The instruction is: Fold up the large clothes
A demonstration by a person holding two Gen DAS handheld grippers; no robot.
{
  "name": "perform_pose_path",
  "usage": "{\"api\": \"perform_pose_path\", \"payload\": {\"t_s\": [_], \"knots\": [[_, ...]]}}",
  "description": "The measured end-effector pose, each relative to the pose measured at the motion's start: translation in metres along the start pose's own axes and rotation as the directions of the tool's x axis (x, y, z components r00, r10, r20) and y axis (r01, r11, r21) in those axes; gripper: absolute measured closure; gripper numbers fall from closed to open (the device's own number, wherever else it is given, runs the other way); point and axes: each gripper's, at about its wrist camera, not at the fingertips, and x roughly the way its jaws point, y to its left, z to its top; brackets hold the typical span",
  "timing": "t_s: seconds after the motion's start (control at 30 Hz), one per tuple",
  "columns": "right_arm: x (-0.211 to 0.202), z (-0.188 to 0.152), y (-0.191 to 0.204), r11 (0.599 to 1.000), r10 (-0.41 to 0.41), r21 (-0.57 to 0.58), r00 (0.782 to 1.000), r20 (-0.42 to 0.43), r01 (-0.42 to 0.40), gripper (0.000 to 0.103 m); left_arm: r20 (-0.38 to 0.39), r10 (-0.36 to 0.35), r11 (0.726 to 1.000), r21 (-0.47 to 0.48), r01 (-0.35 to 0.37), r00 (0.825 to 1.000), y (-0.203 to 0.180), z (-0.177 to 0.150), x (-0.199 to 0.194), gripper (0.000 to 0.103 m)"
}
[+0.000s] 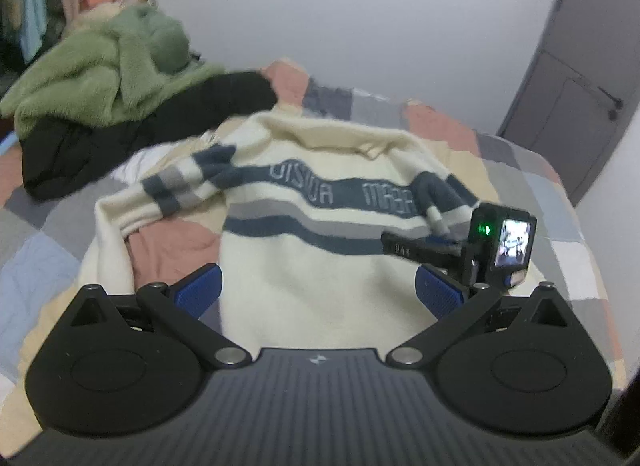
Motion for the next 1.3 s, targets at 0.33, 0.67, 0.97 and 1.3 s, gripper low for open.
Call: {"api": "perform_pose_path", "payload": {"t_s": [0.33, 0.67, 0.97, 1.3], "knots": [[0.128, 0.05, -0.024, 0.992, 0.027, 0.121, 0.998, 0.056, -0.034, 0.024, 0.038, 0.027, 0.999, -0.04, -0.026, 0.999, 0.029, 0.038, 0.074, 0.0], [0.219, 0.098, 0.002, 0.999, 0.009, -0.039, 0.989, 0.151, -0.003, 0.023, -0.023, 0.057, 0.996, -0.063, -0.058, 0.998, 0.062, 0.053, 0.169, 0.0], [0.26, 0.148, 0.018, 0.988, -0.029, -0.144, 0.978, 0.207, 0.06, 0.031, -0.036, 0.18, 0.983, -0.028, -0.181, 0.983, 0.117, 0.038, 0.244, 0.0], [0.32, 0.197, 0.013, 0.999, -0.025, -0.024, 0.986, 0.165, 0.029, 0.03, -0.035, 0.208, 0.977, 0.051, -0.206, 0.977, 0.142, 0.01, 0.3, 0.0]]}}
